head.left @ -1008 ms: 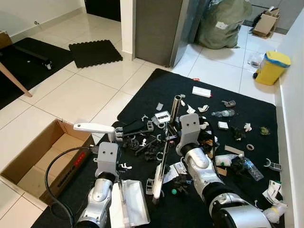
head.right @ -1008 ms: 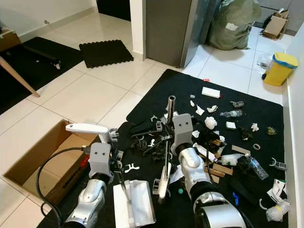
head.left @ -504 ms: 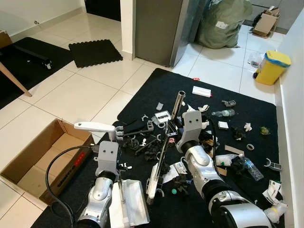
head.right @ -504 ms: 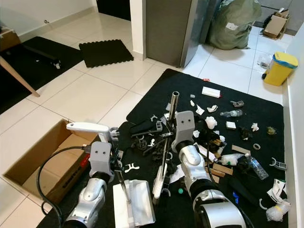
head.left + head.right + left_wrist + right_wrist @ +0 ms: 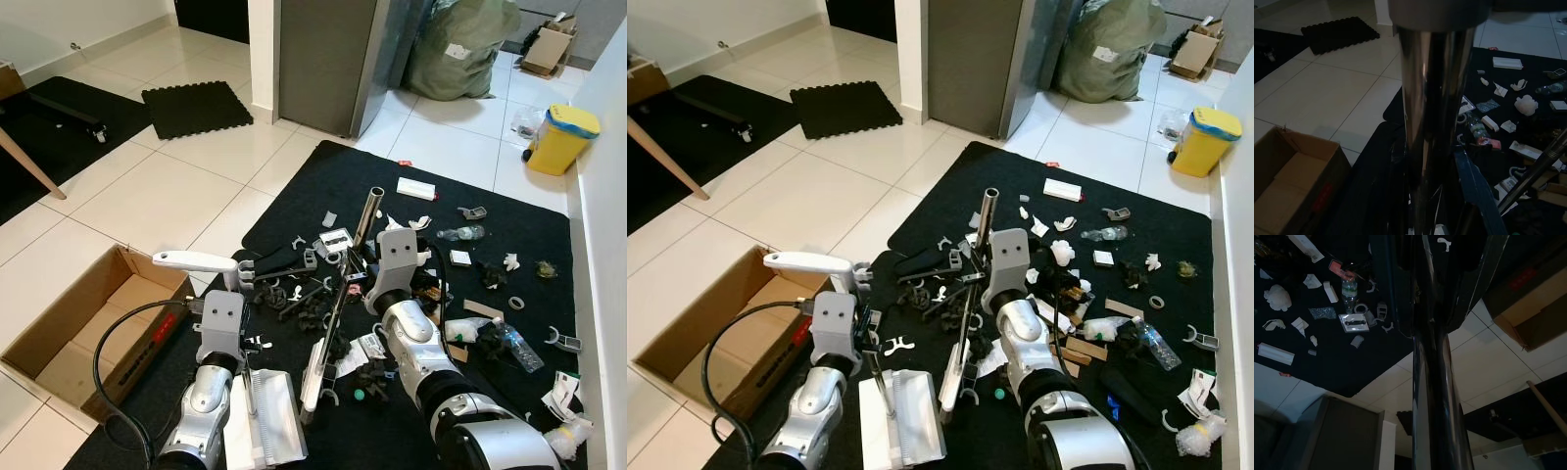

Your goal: Sweep floor

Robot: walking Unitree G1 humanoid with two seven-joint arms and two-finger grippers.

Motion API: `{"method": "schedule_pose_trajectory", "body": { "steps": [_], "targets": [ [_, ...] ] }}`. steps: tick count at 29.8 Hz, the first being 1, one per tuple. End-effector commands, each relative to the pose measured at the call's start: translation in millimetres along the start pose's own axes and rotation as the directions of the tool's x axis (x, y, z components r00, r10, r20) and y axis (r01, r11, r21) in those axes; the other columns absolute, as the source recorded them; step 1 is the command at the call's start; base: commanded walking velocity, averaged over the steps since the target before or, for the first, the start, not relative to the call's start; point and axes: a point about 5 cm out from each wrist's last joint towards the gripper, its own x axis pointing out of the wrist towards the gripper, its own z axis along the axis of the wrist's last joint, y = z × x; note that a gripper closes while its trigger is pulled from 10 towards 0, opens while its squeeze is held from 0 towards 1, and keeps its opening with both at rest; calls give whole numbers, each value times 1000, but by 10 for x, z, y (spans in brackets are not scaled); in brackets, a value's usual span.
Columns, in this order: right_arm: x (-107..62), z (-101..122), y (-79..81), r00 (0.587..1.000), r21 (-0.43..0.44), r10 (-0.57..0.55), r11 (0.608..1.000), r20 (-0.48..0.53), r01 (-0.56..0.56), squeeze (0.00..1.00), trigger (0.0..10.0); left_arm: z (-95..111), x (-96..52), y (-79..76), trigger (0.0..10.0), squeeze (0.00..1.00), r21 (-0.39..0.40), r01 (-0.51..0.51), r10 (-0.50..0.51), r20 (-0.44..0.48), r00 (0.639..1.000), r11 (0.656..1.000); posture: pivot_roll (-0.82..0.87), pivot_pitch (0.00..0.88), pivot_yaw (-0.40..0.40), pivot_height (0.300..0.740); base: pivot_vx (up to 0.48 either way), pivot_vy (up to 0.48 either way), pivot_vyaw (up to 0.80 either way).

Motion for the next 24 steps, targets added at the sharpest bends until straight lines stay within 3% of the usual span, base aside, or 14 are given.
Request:
{"method": "schedule_pose_trajectory", "body": {
  "steps": [1, 24],
  "targets": [
    [1, 0, 5, 1000, 13, -6, 1000, 4, 6, 0, 10000, -104, -62, 100, 10000, 0, 33, -12, 14, -48, 999, 999, 106, 274, -22, 740, 0, 0, 0],
    [1, 4, -4, 1000, 12, -11, 1000, 6, 11, 0, 10000, -93, -51, 117, 10000, 0, 34, -14, 16, -45, 999, 999, 107, 270, -19, 740, 0, 0, 0]
  ]
}}
